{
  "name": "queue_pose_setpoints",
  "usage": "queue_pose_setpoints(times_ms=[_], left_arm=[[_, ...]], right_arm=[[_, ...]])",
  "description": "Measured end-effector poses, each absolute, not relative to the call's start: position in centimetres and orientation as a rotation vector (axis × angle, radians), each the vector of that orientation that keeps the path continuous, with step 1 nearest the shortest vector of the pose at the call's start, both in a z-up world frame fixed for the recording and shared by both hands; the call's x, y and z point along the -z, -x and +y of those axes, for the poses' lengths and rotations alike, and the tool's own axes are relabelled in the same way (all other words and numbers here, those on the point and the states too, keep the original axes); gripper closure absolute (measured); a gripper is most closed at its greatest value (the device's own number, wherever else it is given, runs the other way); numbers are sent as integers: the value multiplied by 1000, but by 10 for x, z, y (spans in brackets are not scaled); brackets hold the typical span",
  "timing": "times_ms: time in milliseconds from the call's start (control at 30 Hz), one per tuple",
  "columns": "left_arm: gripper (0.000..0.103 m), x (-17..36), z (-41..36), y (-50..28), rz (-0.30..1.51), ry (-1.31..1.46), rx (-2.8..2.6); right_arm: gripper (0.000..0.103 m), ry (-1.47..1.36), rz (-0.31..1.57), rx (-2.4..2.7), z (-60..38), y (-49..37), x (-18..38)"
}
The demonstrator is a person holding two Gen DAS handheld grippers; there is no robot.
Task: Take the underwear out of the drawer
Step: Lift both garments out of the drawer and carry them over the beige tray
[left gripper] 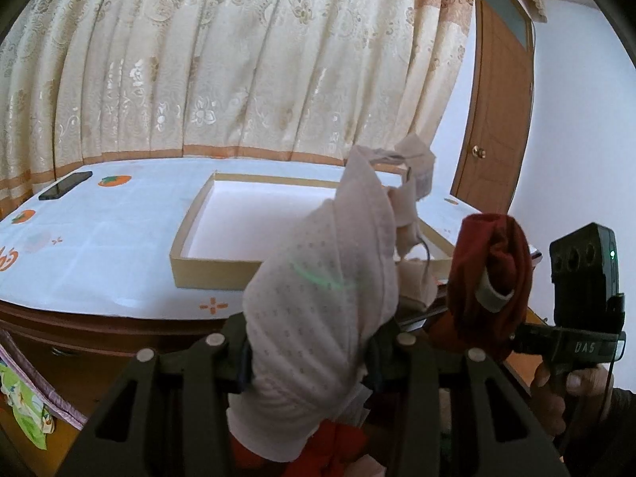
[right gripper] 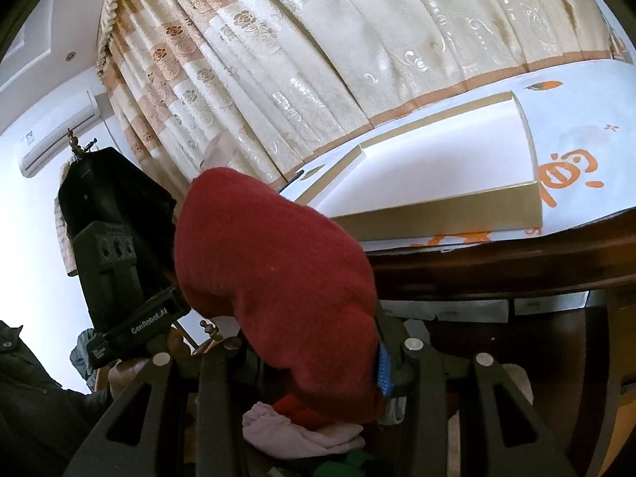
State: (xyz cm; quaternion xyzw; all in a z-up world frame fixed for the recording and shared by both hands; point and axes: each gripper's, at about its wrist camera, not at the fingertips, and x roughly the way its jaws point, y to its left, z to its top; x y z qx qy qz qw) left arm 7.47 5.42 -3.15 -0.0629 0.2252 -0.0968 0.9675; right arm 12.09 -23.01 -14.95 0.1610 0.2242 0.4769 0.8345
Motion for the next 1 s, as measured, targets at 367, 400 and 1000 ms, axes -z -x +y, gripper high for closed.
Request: queue_pose_setpoints(times_ms=[367, 400, 1000], left_arm=[[61, 16, 52, -81, 427, 111, 202], [61, 15, 52, -82, 425, 109, 202], [61, -17, 40, -124, 423, 74, 217]], right_arm=[[61, -357, 458, -1014, -231, -122, 138], [61, -360, 457, -1012, -231, -123, 135], [61, -309, 437, -904, -237, -149, 95]])
